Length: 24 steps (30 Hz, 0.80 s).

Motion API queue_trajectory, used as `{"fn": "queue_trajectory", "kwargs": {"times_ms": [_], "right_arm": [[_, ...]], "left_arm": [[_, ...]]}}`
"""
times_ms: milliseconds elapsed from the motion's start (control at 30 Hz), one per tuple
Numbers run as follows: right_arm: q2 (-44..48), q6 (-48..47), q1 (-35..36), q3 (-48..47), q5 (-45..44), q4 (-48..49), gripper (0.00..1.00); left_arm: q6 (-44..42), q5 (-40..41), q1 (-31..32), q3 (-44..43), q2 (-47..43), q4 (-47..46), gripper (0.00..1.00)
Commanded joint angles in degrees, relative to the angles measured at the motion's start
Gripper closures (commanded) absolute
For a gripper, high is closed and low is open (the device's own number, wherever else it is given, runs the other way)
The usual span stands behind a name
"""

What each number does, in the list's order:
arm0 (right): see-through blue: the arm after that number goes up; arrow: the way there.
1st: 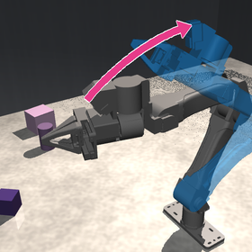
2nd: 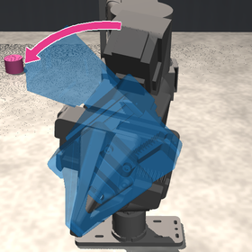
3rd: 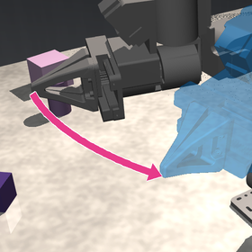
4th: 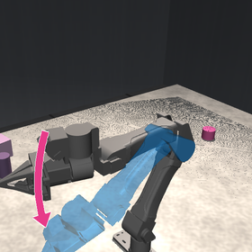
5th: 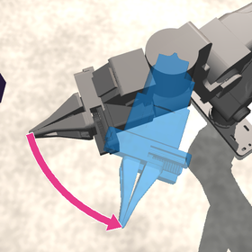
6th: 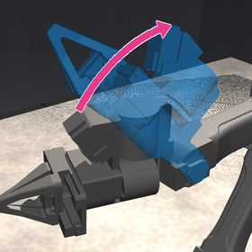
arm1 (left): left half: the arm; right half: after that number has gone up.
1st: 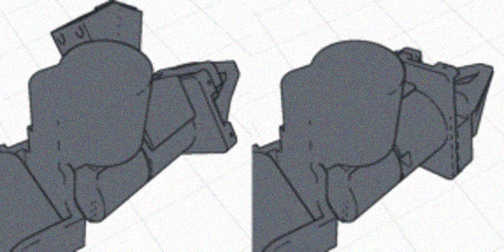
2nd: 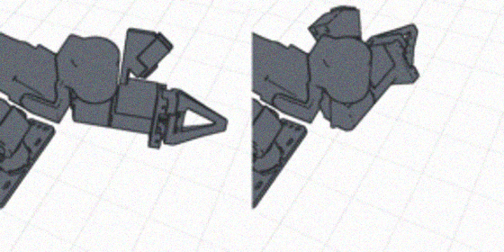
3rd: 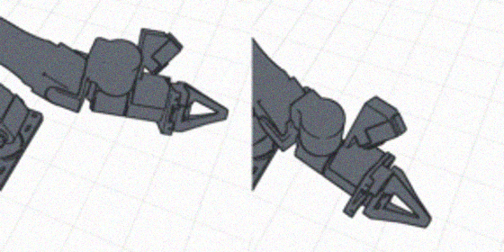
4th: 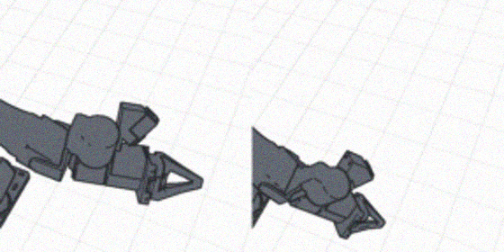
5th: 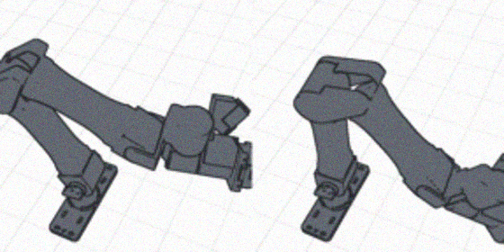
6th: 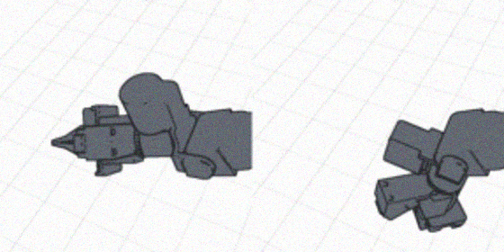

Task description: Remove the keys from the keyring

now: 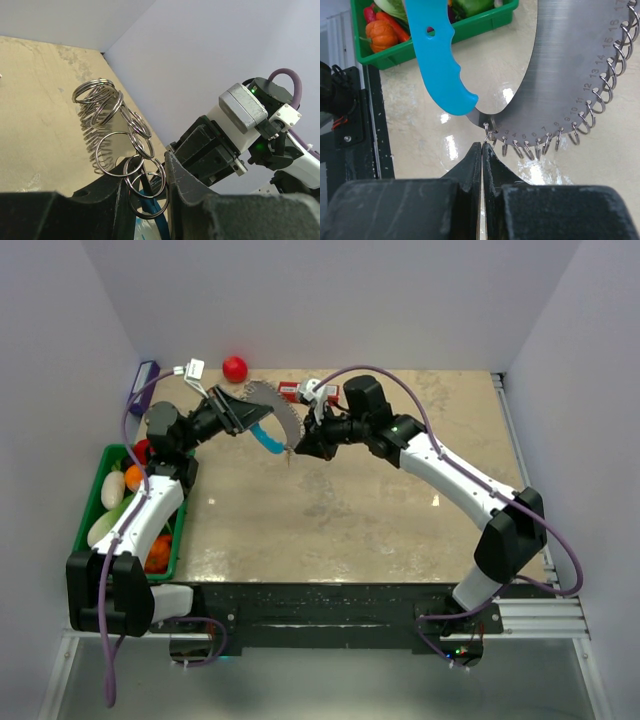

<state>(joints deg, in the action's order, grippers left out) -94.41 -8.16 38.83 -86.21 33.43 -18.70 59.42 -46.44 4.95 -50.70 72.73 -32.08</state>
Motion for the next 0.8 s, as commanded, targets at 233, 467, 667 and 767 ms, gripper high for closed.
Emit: {"fn": "queue_trajectory", "kwargs": {"times_ms": [233,467,667,767], "right_arm": [[2.5,5.7,-3.5,-2.0,10.8,4.8,1.00],[3.2,7.5,-4.2,-5.0,13.6,4.6,1.00],[3.4,11.5,-4.6,-6.2,15.7,6.7,1.00],[3.9,13.4,-4.7,-6.2,17.0,8.1,1.00]], "left_arm": [[-2.5,0.4,-0.5,1.1,-0.9,-2.7,0.55],[-3.8,1.2,-0.5,2.8,0.0,-2.6,0.51],[-4.8,2.0,-0.6,3.7,-0.1,-1.8,0.44],[-4.4,1.9,-0.5,3.5,-0.1,-1.9,0.41]]}}
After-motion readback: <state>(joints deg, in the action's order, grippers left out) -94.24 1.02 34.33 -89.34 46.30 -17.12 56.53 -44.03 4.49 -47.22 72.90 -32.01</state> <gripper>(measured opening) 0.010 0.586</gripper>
